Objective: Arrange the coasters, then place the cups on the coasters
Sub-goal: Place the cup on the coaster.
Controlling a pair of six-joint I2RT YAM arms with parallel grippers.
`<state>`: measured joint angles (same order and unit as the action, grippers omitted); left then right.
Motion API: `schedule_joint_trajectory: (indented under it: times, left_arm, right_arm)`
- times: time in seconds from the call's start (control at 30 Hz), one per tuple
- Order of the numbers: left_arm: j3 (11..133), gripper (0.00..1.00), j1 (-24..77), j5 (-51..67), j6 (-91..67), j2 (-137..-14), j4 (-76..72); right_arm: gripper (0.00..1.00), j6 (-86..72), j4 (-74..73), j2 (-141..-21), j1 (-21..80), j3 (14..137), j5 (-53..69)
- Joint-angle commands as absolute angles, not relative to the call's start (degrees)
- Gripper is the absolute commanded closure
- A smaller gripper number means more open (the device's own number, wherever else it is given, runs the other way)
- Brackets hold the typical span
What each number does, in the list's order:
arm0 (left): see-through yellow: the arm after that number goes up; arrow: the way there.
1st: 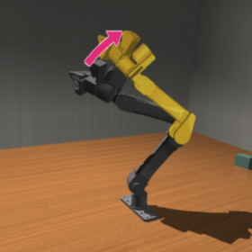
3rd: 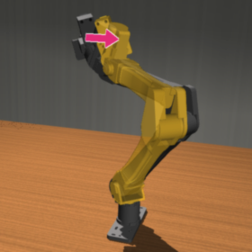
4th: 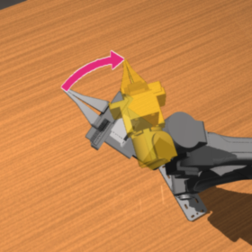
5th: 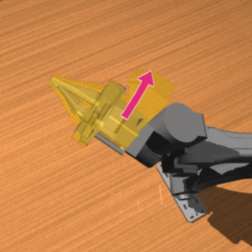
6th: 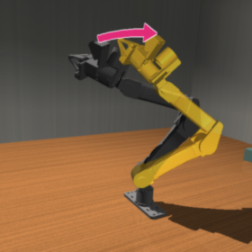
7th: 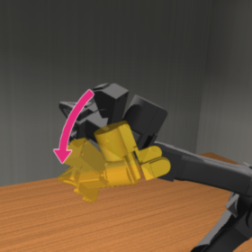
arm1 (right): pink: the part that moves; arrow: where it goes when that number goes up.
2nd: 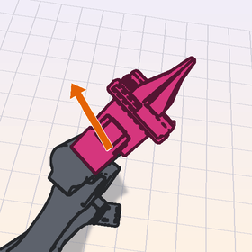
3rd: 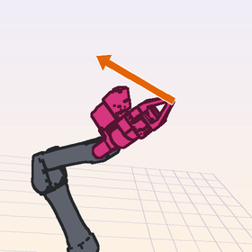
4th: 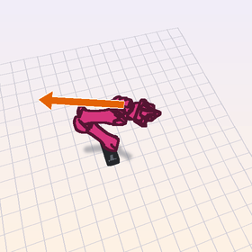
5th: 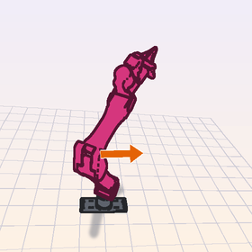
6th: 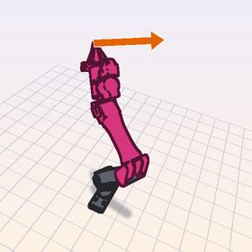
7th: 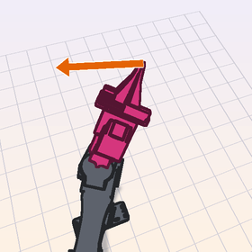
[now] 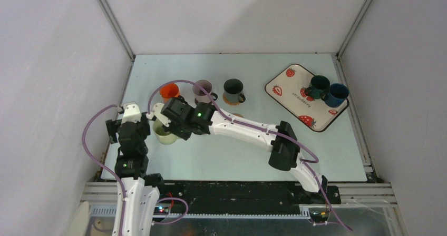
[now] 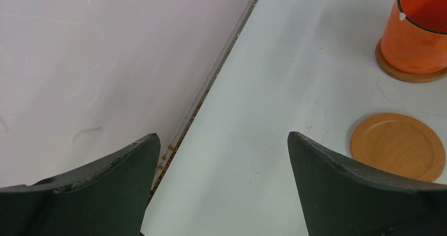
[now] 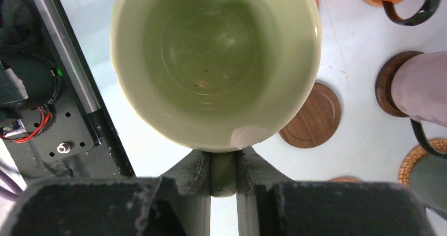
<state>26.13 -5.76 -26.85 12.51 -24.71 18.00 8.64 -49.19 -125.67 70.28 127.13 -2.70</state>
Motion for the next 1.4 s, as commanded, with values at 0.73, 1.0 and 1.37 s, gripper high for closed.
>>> schedule_joint_trajectory:
  times: [0.73, 1.0, 1.37]
  left_arm:
    - [25.7, 0.02, -6.1, -27.2, 12.5, -25.1, 15.0]
    - [25.7, 0.02, -6.1, -27.3, 12.5, -24.9, 15.1]
    - [25.7, 0.02, -6.1, -27.6, 12.6, -24.7, 15.0]
  right_arm:
    - [1.0, 5.1, -47.0, -130.4, 68.7, 132.3, -1.3]
    - [1.0, 4.9, -45.7, -131.5, 68.5, 131.9, -2.1]
    - [1.0, 7.4, -40.7, -133.9, 63.9, 133.5, -3.0]
